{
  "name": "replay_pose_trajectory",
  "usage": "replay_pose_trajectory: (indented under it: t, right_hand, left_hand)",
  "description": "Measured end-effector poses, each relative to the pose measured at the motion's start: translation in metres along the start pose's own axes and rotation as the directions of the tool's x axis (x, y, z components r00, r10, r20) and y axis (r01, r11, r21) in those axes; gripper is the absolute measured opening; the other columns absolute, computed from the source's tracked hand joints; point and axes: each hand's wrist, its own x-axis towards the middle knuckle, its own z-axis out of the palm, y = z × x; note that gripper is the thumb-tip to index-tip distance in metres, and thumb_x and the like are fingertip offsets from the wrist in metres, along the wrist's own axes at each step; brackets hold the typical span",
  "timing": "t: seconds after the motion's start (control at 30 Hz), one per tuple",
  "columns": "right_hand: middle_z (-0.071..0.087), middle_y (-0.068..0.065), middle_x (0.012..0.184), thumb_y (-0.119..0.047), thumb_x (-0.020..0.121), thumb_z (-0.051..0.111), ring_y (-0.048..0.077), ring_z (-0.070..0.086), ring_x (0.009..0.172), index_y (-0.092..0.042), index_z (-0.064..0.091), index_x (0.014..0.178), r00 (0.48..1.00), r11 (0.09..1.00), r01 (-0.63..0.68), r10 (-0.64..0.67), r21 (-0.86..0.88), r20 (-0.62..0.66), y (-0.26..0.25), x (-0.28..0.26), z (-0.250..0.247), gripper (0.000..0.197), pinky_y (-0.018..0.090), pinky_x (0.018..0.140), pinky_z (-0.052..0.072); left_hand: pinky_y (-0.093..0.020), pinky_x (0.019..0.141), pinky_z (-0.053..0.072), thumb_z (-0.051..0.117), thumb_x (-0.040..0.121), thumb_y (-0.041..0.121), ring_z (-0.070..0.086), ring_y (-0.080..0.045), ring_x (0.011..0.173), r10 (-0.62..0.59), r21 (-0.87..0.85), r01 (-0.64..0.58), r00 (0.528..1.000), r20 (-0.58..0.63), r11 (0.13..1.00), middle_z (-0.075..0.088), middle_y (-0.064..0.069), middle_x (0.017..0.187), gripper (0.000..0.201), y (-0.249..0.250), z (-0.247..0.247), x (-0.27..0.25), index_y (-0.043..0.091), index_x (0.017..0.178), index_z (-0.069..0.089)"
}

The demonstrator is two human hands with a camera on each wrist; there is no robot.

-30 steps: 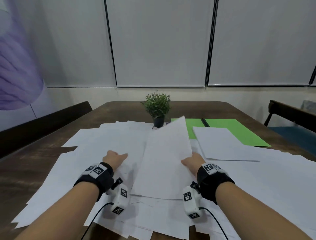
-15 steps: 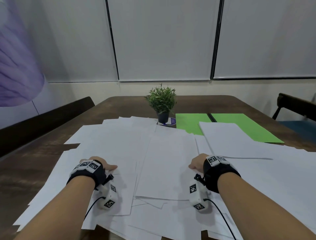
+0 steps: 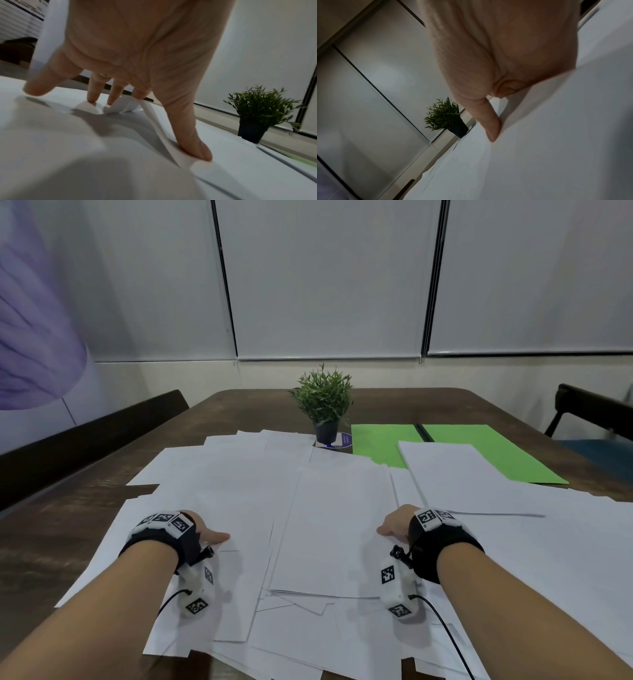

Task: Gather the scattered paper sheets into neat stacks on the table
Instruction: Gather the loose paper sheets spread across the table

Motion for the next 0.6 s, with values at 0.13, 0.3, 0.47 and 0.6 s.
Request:
replay_pose_trajectory:
  t: [0.13,0.3,0.47,0.6]
  right_hand:
    - [0.053,0.01,0.136,-0.043,0.098,0.043,0.029,0.052,0.121,-0.01,0.055,0.129,1.0,1.0,0.006,-0.006,0.01,0.009,-0.001,-0.002,-0.001,0.047,0.031,0.093,0.04]
    - [0.055,0.01,0.133,-0.044,0.097,0.044,0.029,0.054,0.119,-0.011,0.057,0.126,1.0,0.997,0.009,-0.007,0.08,-0.022,0.002,-0.002,0.003,0.046,0.031,0.092,0.041]
    - [0.053,0.013,0.136,-0.038,0.102,0.035,0.03,0.052,0.122,-0.007,0.052,0.131,0.997,0.968,0.049,-0.032,0.246,-0.073,0.002,-0.01,0.004,0.045,0.032,0.097,0.041]
    - [0.051,0.011,0.136,-0.02,0.097,0.052,0.028,0.051,0.125,-0.003,0.05,0.132,0.996,0.918,0.082,-0.068,0.387,-0.051,0.003,-0.02,0.005,0.038,0.007,0.057,0.049]
  left_hand:
    - [-0.025,0.098,0.04,0.049,0.083,0.069,0.054,-0.019,0.118,-0.049,0.001,0.049,0.998,0.034,0.999,0.059,-0.005,0.127,0.073,-0.008,0.001,0.004,0.01,0.125,0.056]
    - [-0.028,0.083,0.048,0.064,0.083,0.053,0.063,-0.024,0.1,-0.053,-0.027,0.05,0.994,-0.091,0.998,0.067,-0.007,0.106,0.051,-0.021,0.001,0.011,0.007,0.104,0.063]
    - [-0.028,0.077,0.047,0.067,0.082,0.048,0.062,-0.026,0.094,-0.094,-0.165,0.076,0.99,-0.104,0.983,0.067,-0.009,0.099,0.04,-0.028,-0.007,0.007,0.009,0.087,0.06]
    - [-0.036,0.088,0.053,0.071,0.07,0.063,0.064,-0.03,0.095,-0.105,-0.314,0.092,0.994,-0.024,0.945,0.068,-0.013,0.098,0.059,-0.031,0.005,0.009,0.008,0.089,0.064]
